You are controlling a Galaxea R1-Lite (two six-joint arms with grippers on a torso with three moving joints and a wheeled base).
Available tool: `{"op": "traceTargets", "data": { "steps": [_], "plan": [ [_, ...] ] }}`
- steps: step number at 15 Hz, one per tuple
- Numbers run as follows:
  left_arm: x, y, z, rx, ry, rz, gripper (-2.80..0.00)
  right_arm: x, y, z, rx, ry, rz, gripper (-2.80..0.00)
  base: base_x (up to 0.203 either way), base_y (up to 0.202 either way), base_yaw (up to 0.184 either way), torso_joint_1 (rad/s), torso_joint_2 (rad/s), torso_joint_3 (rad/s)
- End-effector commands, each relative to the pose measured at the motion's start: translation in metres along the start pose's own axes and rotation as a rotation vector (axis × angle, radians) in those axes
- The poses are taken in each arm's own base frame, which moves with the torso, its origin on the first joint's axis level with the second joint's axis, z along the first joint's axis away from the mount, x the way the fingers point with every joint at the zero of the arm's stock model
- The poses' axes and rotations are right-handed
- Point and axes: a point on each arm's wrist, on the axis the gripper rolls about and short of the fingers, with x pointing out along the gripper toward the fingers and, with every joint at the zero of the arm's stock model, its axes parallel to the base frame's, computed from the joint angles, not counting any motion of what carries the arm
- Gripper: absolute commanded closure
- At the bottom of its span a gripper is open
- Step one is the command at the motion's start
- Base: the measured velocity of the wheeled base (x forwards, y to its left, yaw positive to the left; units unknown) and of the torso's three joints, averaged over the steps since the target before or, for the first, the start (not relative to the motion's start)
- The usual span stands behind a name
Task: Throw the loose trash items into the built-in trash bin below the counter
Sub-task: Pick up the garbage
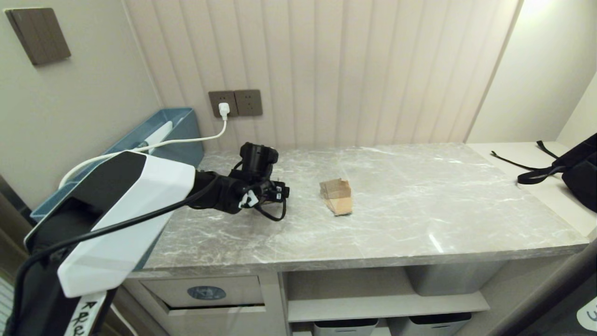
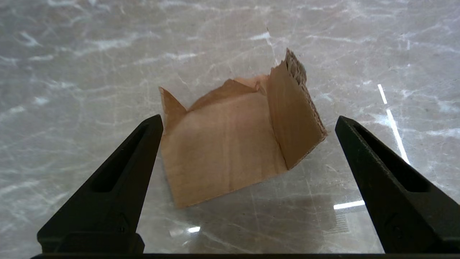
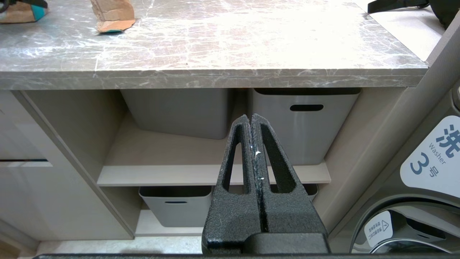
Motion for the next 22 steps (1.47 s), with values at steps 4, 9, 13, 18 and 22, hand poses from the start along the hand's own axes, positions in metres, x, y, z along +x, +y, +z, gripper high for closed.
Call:
{"op": "traceTargets", "data": {
  "steps": [4,9,13,18,22],
  "plan": [
    [0.004,-0.001,-0.005,-0.001,0.011,-0.009,-2.80,0.000,0.000,0.000,0.000,-0.001,0.001,0.00,0.000,0.000,0.000,0.000,0.00,0.000],
    [0.006,-0.003,-0.008,-0.004,0.018,-0.035,-2.80,0.000,0.000,0.000,0.000,-0.001,0.001,0.00,0.000,0.000,0.000,0.000,0.00,0.000],
    [0.008,0.003,-0.007,-0.011,0.014,-0.034,-2.80,0.000,0.000,0.000,0.000,-0.001,0.001,0.00,0.000,0.000,0.000,0.000,0.00,0.000],
    [0.012,0.007,-0.002,-0.028,-0.039,-0.031,0.00,0.000,0.000,0.000,0.000,-0.001,0.001,0.00,0.000,0.000,0.000,0.000,0.00,0.000],
    [0.014,0.015,-0.003,-0.034,-0.033,-0.022,0.00,0.000,0.000,0.000,0.000,-0.001,0.001,0.00,0.000,0.000,0.000,0.000,0.00,0.000]
  ]
}}
